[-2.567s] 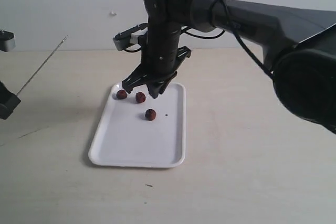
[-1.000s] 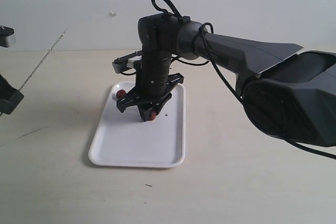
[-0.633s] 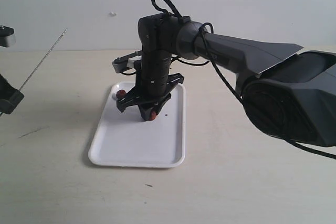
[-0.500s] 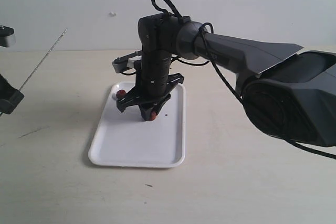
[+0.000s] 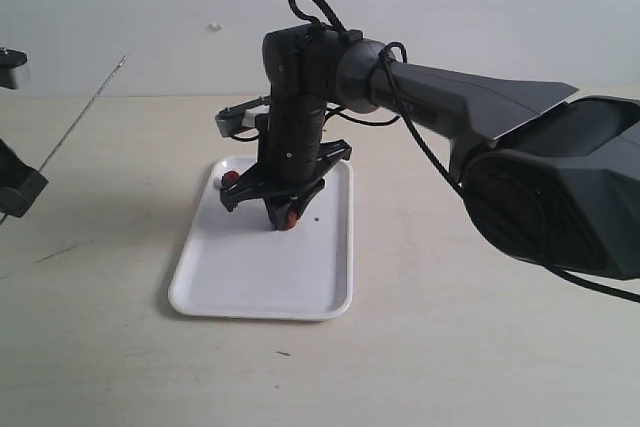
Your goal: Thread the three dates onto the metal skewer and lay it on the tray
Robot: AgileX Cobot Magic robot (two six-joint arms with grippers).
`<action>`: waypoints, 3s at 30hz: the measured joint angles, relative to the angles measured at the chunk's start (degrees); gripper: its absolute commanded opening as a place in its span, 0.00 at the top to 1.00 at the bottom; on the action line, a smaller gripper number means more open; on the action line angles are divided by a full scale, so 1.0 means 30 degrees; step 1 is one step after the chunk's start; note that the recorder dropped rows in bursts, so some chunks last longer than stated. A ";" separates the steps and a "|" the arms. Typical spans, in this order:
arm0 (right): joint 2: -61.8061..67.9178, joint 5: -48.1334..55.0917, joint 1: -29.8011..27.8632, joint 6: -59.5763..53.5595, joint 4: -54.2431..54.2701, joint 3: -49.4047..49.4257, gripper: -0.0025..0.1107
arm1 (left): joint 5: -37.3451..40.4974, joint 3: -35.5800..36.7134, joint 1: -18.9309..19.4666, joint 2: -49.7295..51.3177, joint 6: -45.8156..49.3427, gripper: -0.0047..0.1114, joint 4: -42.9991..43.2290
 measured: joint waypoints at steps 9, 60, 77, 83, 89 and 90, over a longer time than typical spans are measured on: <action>-0.1940 0.0034 0.0000 0.0102 0.0035 0.0000 0.79 | 0.0000 0.0000 0.0000 0.0000 0.1714 0.96 -0.1309; -0.5016 0.0037 -0.7912 -0.7844 1.8283 0.4303 0.79 | -1.0809 0.1354 -0.2923 0.3993 1.9546 0.96 -0.9329; -0.5016 0.0037 -0.7290 -0.8622 1.9689 0.4303 0.79 | -1.3250 0.1354 -0.3863 0.3993 1.9911 0.96 -0.9535; -0.5016 0.0037 -0.7290 -0.8651 1.9689 0.4303 0.79 | -1.3250 0.1354 -0.3863 0.3993 1.9911 0.96 -0.9687; -0.5016 0.0037 -0.7290 -0.8695 1.9689 0.4303 0.79 | -1.3401 0.1354 -0.4471 0.3993 1.9911 0.96 -0.9687; -0.5016 0.0001 -0.7290 -0.8700 1.9689 0.4303 0.79 | -1.3483 0.1354 -0.4595 0.3993 1.9911 0.96 -0.9725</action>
